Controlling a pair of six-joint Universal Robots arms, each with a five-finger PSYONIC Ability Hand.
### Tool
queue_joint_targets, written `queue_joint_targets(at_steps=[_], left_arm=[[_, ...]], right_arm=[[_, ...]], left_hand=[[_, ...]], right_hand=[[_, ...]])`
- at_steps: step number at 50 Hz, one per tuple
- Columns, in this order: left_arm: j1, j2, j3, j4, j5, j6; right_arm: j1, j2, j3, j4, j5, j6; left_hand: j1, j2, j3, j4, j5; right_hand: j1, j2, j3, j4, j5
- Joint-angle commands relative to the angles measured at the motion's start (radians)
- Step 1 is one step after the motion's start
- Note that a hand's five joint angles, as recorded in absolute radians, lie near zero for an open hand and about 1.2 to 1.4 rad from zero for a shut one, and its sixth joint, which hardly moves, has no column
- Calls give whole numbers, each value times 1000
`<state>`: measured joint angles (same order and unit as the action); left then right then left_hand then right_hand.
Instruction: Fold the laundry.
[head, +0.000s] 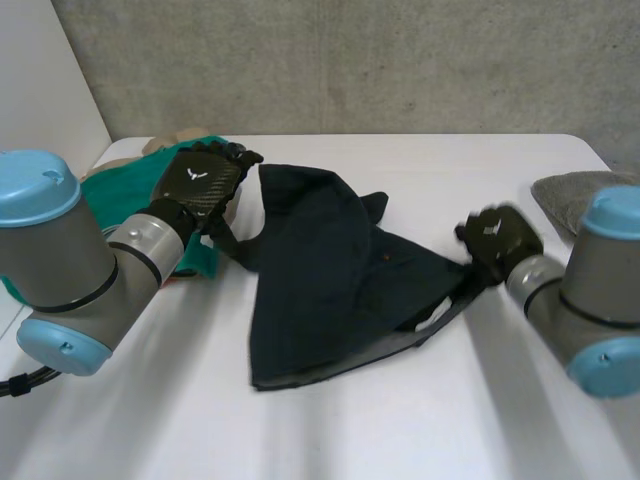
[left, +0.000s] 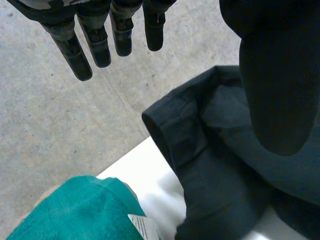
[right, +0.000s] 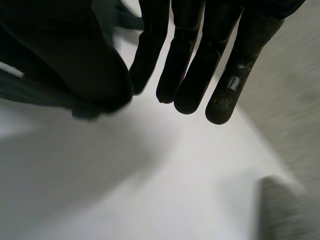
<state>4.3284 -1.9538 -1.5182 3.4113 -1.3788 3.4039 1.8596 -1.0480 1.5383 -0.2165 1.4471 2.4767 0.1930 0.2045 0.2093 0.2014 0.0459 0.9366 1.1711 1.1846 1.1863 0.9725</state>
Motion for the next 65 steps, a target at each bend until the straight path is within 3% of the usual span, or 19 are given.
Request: queue_joint_targets(at_steps=[1,4,7,10,11,14,18,23,30,38,42,48,54,61,65], left_arm=[[-3,-19,45,0,1,2],[-6,-45,78,0,0,-2],[-12,-92,130,-1,-2,-3],[-16,-146,182,-6,-3,-3],[-21,-161,193,-6,-3,-3],[-41,-217,240,-7,-2,-2],[-56,-283,302,-7,-2,11],[-65,-370,423,-9,1,58],[-65,-523,656,-41,15,86],[-58,-701,884,-119,73,87],[-55,-776,973,-127,86,92],[-47,-864,1084,-126,86,94],[-47,-899,1113,-104,92,103],[-49,-855,1070,-34,46,147],[-49,-687,931,-24,-26,178]], right_arm=[[-76,89,-162,-178,-43,-284],[-82,161,-237,-267,-131,-341],[-83,213,-290,-303,-165,-328],[-74,223,-288,-300,-162,-302],[-74,218,-265,-293,-154,-276],[-74,191,-210,-268,-120,-219],[-76,34,-130,-169,-42,-55],[-79,-130,-112,108,19,236],[-74,-141,-142,368,-10,494],[-5,-12,-150,358,1,668],[45,43,-165,297,39,663],[73,120,-181,224,139,588],[116,149,-211,160,199,510],[118,88,-222,131,200,444],[110,-22,-222,144,196,343]], left_hand=[[18,6,1,9,-10],[20,9,4,12,-7],[20,9,4,12,-7],[20,9,4,12,-7],[20,9,4,12,-7],[20,9,4,12,-7],[20,9,4,12,-7],[26,15,10,18,-1],[82,71,66,74,55],[129,118,113,121,102],[199,188,183,191,172],[575,563,558,566,547],[1162,1150,1145,1153,1134],[1203,1192,1187,1195,1176],[1203,1192,1187,1195,1176]], right_hand=[[460,225,212,210,249],[460,225,212,210,249],[429,194,181,179,218],[-557,-792,-805,-807,-768],[-762,-997,-1010,-1012,-973],[-762,-997,-1010,-1012,-973],[-762,-997,-1010,-1012,-973],[-762,-997,-1010,-1012,-973],[-758,-992,-1006,-1008,-968],[-762,-997,-1010,-1012,-973],[-762,-997,-1010,-1012,-973],[-576,-811,-824,-826,-787],[458,223,210,208,248],[460,225,212,210,249],[460,225,212,210,249]])
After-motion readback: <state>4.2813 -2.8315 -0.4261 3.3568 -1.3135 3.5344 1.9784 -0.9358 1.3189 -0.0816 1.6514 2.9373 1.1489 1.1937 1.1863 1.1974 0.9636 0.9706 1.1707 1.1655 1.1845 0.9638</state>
